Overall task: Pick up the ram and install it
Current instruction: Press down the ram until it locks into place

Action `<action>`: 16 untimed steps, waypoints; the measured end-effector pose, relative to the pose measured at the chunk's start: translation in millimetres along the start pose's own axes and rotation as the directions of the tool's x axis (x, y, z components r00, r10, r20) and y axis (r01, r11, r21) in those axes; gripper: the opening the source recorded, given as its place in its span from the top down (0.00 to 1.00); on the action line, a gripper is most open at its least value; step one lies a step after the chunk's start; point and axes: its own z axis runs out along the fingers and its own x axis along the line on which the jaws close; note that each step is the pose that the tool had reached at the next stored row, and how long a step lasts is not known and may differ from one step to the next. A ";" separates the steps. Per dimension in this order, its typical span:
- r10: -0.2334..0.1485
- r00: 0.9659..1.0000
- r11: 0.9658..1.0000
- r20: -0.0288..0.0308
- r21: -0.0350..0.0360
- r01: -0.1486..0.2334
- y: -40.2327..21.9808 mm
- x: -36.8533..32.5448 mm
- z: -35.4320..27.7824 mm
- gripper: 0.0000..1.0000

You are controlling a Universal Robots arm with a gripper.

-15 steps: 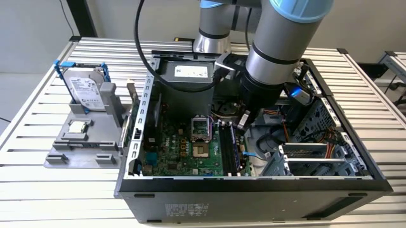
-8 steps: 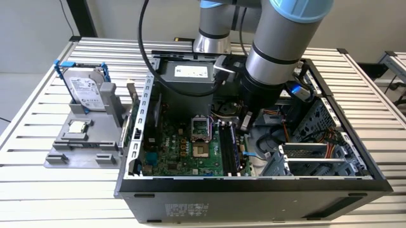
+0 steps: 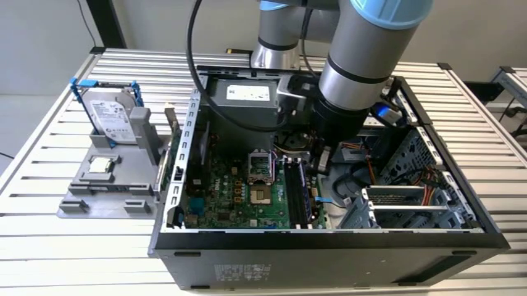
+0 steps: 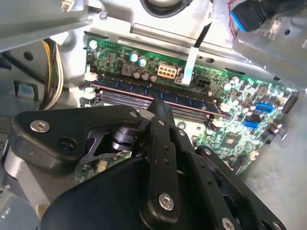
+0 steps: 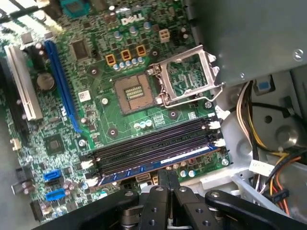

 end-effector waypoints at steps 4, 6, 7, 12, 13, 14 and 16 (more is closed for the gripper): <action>-0.067 0.998 0.998 -0.002 -0.001 0.067 0.0 0.0 0.1 1.00; -0.098 0.995 0.995 -0.003 -0.001 0.098 0.0 0.0 0.2 1.00; -0.112 0.994 0.994 -0.004 -0.001 0.112 0.0 0.0 0.3 1.00; -0.182 0.983 0.983 -0.006 -0.002 0.182 0.0 0.0 0.7 1.00; -0.195 0.981 0.981 -0.006 -0.002 0.195 0.0 0.0 0.8 1.00; -0.206 0.979 0.979 -0.007 -0.002 0.206 0.0 0.0 0.8 1.00; -0.222 0.975 0.975 -0.007 -0.003 0.222 0.0 0.0 1.0 1.00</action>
